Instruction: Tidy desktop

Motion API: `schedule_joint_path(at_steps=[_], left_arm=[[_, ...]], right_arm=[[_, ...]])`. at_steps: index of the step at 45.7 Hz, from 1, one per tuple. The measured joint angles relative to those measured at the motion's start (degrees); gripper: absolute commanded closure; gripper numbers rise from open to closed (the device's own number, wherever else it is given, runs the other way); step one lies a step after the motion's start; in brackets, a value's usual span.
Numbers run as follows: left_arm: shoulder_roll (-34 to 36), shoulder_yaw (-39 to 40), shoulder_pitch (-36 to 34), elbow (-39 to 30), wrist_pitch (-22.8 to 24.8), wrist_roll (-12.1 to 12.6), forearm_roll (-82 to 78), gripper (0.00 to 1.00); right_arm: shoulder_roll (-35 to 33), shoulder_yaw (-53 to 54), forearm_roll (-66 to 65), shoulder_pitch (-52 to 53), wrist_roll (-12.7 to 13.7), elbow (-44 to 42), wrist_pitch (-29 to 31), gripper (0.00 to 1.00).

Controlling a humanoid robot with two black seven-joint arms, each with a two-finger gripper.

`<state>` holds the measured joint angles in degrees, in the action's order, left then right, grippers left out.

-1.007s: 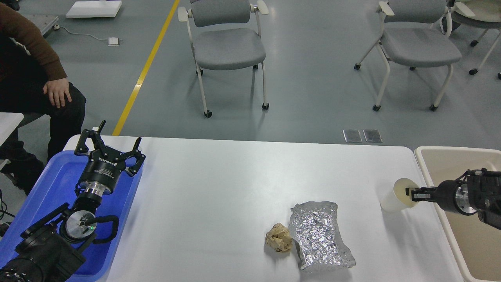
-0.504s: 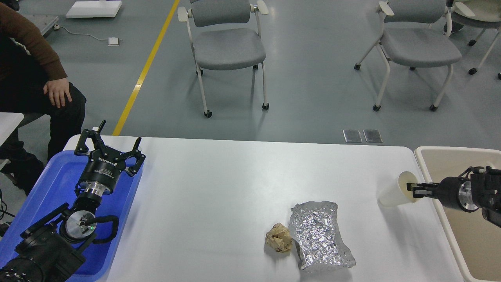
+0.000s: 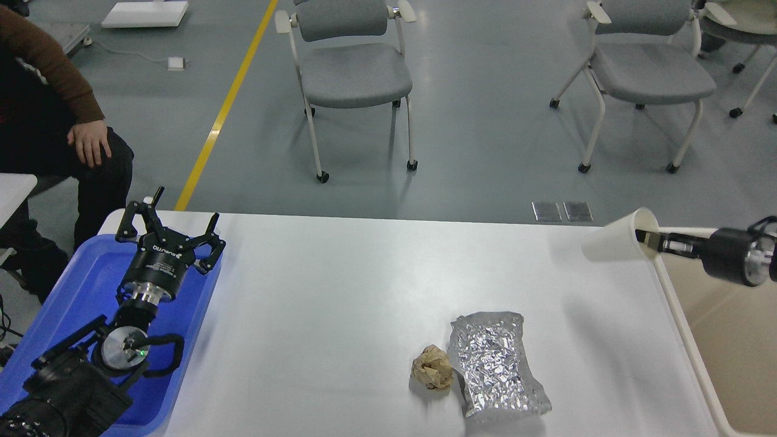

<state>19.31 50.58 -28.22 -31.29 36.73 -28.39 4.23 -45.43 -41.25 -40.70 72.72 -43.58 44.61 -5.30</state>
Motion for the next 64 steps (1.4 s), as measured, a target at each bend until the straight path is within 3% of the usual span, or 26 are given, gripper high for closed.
schedule_joint_path(at_steps=[11, 24, 36, 48, 52, 56, 64], left_arm=[[-0.01, -0.01, 0.00, -0.01, -0.01, 0.00, -0.01, 0.00], [-0.01, 0.01, 0.00, -0.01, -0.02, 0.00, -0.02, 0.00], [-0.01, 0.02, 0.01, 0.00, -0.01, 0.00, -0.02, 0.00], [-0.01, 0.03, 0.00, 0.00, -0.01, 0.00, -0.01, 0.00], [0.00, 0.03, 0.00, 0.00, 0.00, 0.01, -0.01, 0.00], [-0.01, 0.03, 0.00, -0.02, 0.00, 0.01, -0.02, 0.00], [-0.03, 0.04, 0.00, 0.00, -0.01, 0.01, -0.02, 0.00]], right_arm=[[-7.92, 1.99, 1.25, 8.45, -0.42, 6.89, 1.69, 1.00], [-13.53, 4.19, 6.89, 10.96, -0.52, 7.85, 3.95, 1.00], [-15.55, 4.80, 16.81, 5.00, -0.24, 1.19, 4.46, 1.00], [-12.13, 4.96, 28.63, -8.84, 1.00, -13.75, 4.70, 1.00], [-10.05, 4.99, 31.66, -13.60, 2.49, -19.07, 4.75, 1.00], [-7.21, 5.19, 33.89, -18.53, 5.57, -25.04, 4.77, 1.00], [-1.23, 8.82, 36.45, -27.32, 15.60, -34.18, 4.84, 1.00]])
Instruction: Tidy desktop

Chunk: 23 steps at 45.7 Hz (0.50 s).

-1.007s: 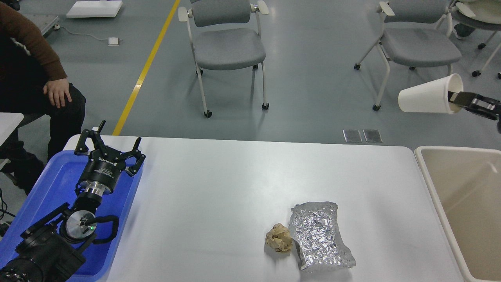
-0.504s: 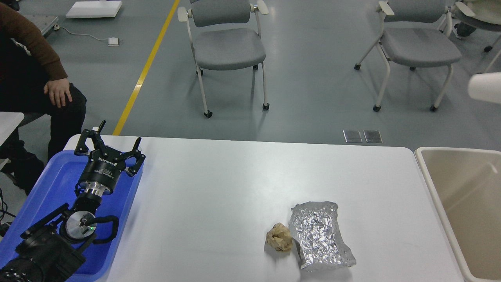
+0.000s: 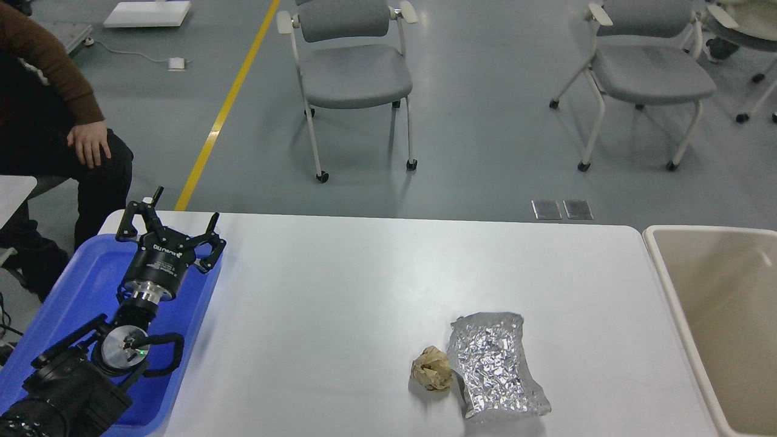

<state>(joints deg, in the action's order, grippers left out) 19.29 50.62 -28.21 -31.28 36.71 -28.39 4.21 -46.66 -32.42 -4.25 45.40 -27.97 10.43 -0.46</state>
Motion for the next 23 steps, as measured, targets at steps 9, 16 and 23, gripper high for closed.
schedule_joint_path(at_steps=[9, 16, 23], left_arm=[[0.00, 0.00, 0.00, -0.01, -0.06, 0.00, 0.00, 0.00], [0.01, -0.02, 0.00, 0.00, -0.07, 0.00, 0.01, 0.00], [0.01, -0.02, 0.00, 0.00, -0.07, 0.00, 0.01, 0.00]], right_arm=[[4.62, 6.00, 1.06, -5.05, 8.31, -4.12, -0.12, 1.00], [8.53, 10.10, 1.51, -7.79, 12.64, -5.65, -0.64, 1.00], [12.86, 12.89, 1.64, -10.17, 14.67, -7.06, -1.30, 1.00]])
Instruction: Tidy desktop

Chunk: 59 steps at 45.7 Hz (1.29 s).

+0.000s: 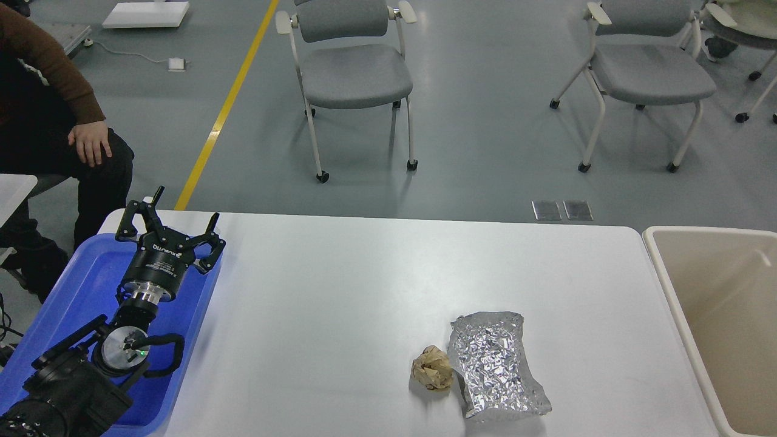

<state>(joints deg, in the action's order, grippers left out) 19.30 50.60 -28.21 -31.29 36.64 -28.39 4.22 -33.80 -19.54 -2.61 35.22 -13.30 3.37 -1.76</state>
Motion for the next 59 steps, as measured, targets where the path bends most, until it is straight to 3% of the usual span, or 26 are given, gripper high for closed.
schedule_joint_path(at_steps=[23, 26, 31, 32, 33, 44, 59], left_arm=[[0.02, 0.02, 0.00, 0.00, 0.00, 0.00, 0.01, 0.00], [0.02, 0.02, 0.00, 0.00, 0.00, 0.00, 0.01, 0.00], [0.02, 0.02, 0.00, 0.00, 0.00, 0.00, 0.01, 0.00], [0.02, 0.02, 0.00, 0.00, 0.00, 0.00, 0.01, 0.00], [0.02, 0.02, 0.00, 0.00, 0.00, 0.00, 0.01, 0.00], [0.01, 0.02, 0.00, 0.00, 0.01, 0.00, 0.01, 0.00], [0.02, 0.02, 0.00, 0.00, 0.06, 0.00, 0.00, 0.00]], right_arm=[[8.40, 2.49, 0.26, -4.03, 1.69, -3.29, -1.23, 1.00], [8.67, 2.53, 0.26, -4.16, 1.70, -3.51, -1.56, 0.77], [9.09, 2.60, 0.18, -4.29, 1.67, -4.05, -3.13, 0.11], [9.18, 2.62, 0.15, -4.29, 1.64, -4.10, -3.47, 0.02], [9.27, 2.63, 0.14, -4.29, 1.63, -4.16, -3.87, 0.01], [10.81, 2.76, 0.14, -3.88, 1.58, -4.57, -8.14, 0.00], [13.13, 2.87, 0.22, -2.48, 1.60, -4.72, -9.59, 0.00]])
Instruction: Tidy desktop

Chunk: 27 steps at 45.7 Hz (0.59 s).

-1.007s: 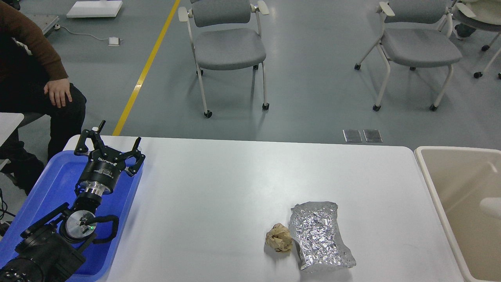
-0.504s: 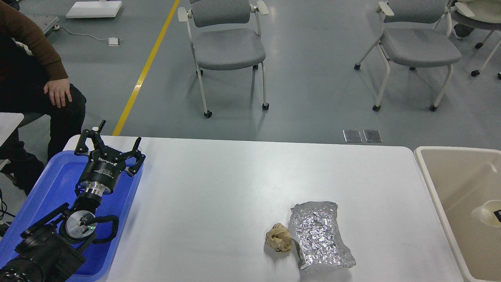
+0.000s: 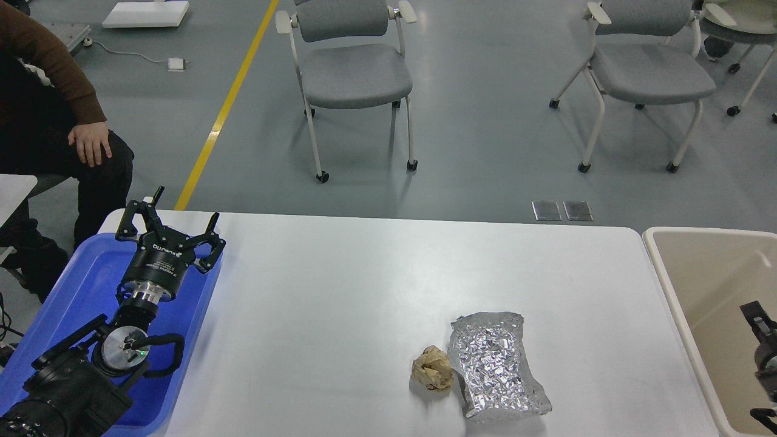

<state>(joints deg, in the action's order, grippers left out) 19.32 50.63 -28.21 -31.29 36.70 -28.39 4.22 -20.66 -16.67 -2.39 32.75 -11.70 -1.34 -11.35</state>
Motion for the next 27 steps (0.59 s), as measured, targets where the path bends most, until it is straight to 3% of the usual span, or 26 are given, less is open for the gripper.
schedule_joint_path(at_steps=[12, 27], left_arm=[[0.01, 0.00, 0.00, 0.00, 0.00, 0.00, -0.01, 0.00], [0.01, 0.00, 0.00, 0.00, -0.05, 0.00, 0.00, 0.00]], right_arm=[[0.21, 7.08, 0.14, 3.53, -0.38, -0.02, 0.87, 0.00], [-1.92, 25.08, 0.24, 11.04, -0.49, 0.04, 12.67, 0.00]])
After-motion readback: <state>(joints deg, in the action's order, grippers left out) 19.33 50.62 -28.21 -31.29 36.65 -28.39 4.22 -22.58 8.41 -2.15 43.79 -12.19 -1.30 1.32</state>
